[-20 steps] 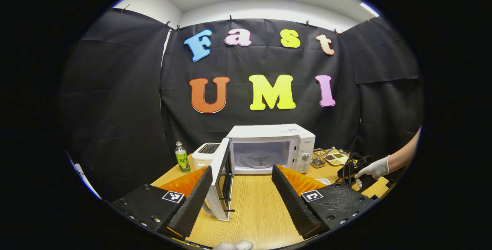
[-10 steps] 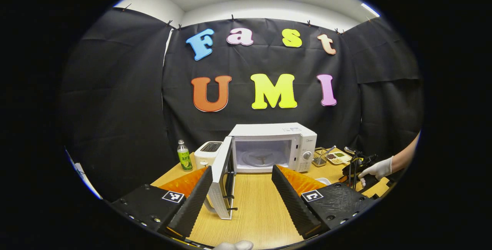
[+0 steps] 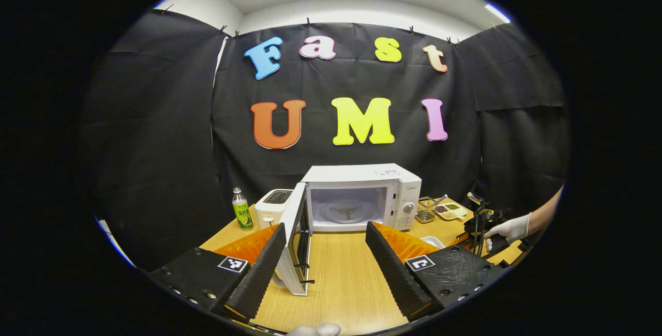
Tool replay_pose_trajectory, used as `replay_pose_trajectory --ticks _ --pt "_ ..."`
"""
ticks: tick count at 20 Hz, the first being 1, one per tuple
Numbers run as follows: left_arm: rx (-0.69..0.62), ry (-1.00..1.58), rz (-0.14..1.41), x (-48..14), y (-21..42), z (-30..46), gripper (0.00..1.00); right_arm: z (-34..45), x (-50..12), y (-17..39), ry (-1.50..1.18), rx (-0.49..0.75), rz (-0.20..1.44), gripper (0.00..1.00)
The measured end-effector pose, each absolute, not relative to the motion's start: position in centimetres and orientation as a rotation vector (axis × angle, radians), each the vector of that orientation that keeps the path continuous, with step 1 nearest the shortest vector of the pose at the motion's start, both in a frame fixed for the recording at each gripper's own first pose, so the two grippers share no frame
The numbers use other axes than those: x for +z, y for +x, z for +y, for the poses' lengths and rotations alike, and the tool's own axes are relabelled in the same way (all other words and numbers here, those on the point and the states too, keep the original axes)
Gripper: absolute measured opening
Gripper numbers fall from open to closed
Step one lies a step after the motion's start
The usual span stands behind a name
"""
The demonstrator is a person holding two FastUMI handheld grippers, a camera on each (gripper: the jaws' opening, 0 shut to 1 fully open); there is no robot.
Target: Open the microwave oven with the left hand, put the food in, and close the microwave oven.
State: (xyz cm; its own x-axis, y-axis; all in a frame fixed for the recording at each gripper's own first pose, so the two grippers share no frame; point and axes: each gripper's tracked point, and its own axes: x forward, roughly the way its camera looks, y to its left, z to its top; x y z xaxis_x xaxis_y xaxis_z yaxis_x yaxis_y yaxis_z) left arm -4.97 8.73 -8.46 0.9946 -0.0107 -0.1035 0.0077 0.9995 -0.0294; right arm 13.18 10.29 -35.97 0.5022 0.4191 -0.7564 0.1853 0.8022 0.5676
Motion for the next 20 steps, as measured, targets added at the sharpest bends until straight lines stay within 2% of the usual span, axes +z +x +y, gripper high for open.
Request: replay_pose_trajectory --ticks 5,6,8,13,17,20 --pt "-0.015 -0.022 0.11 -8.4 -4.9 8.6 0.95 11.9 -34.4 13.3 0.738 0.164 0.987 0.04" --pt "-0.01 -0.019 0.108 -8.3 -4.9 8.6 0.95 12.6 -33.9 13.3 0.748 0.172 0.975 0.0" --pt "0.002 -0.009 0.109 -8.0 -4.9 8.9 0.95 14.2 -32.7 13.7 0.785 0.172 0.941 0.04" --pt "0.026 0.045 0.125 -7.1 -4.5 9.3 0.95 22.1 -29.3 15.5 0.874 0.21 0.832 0.04" --pt "0.032 0.05 0.153 -7.4 -3.7 9.4 0.95 28.3 -27.9 18.3 0.98 0.178 0.766 0.04" --pt "0.04 0.065 0.14 -7.5 -3.1 9.3 0.95 31.3 -26.6 21.9 1.052 0.146 0.658 0.03"
